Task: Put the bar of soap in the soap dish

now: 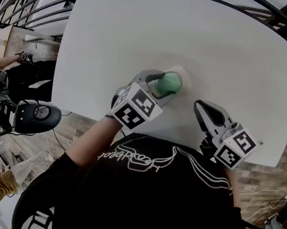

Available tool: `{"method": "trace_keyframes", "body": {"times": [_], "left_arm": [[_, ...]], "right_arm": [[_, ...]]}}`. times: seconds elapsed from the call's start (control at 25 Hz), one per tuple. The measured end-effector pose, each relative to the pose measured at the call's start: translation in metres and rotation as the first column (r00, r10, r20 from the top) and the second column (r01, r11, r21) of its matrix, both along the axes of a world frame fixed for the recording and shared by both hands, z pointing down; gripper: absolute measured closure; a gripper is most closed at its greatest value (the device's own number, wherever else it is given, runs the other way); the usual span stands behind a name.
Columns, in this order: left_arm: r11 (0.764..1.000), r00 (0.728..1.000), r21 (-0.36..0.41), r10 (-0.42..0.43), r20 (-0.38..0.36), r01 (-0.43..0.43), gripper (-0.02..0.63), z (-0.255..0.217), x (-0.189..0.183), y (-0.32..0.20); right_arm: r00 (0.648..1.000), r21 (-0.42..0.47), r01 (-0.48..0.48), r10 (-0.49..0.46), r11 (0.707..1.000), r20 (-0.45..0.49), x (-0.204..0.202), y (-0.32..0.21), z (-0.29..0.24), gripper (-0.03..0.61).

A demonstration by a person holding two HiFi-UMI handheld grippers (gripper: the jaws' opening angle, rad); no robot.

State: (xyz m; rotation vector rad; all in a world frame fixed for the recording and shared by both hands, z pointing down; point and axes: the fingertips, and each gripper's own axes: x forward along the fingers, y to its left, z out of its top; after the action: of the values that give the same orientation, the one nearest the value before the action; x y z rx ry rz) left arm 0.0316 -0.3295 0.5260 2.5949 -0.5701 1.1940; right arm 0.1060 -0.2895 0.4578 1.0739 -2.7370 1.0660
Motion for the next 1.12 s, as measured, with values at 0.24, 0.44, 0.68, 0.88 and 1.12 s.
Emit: {"method": "trace_keyframes", "body": {"times": [0.24,0.44,0.68,0.88,1.12], "left_arm": [[1.000,1.000,-0.005,0.008,-0.015,-0.008,0.351,0.001,-0.004,-0.004],[1.000,0.999,0.001,0.028,-0.046,-0.028,0.350,-0.001,-0.006,-0.011],[1.000,0.991,0.004,0.022,-0.135,-0.021,0.322,-0.006,-0.005,-0.013],[0.999,0.985,0.051,-0.005,-0.174,0.014,0.314,-0.018,-0.004,-0.012],[0.995,0.972,0.095,-0.013,-0.236,0.037,0.316,-0.060,0.006,0.038]], "right_arm": [[1.000,-0.008,-0.008,0.007,1.000,-0.005,0.001,0.001,0.001,0.561],[1.000,-0.014,-0.007,0.006,1.000,-0.008,-0.003,-0.001,0.001,0.561],[0.999,-0.001,-0.022,0.022,1.000,-0.024,0.002,-0.001,-0.001,0.561],[0.999,0.031,-0.030,0.031,0.999,-0.035,0.008,0.004,-0.006,0.561],[0.995,0.133,-0.041,0.053,0.990,-0.087,0.031,0.045,-0.043,0.561]]}}
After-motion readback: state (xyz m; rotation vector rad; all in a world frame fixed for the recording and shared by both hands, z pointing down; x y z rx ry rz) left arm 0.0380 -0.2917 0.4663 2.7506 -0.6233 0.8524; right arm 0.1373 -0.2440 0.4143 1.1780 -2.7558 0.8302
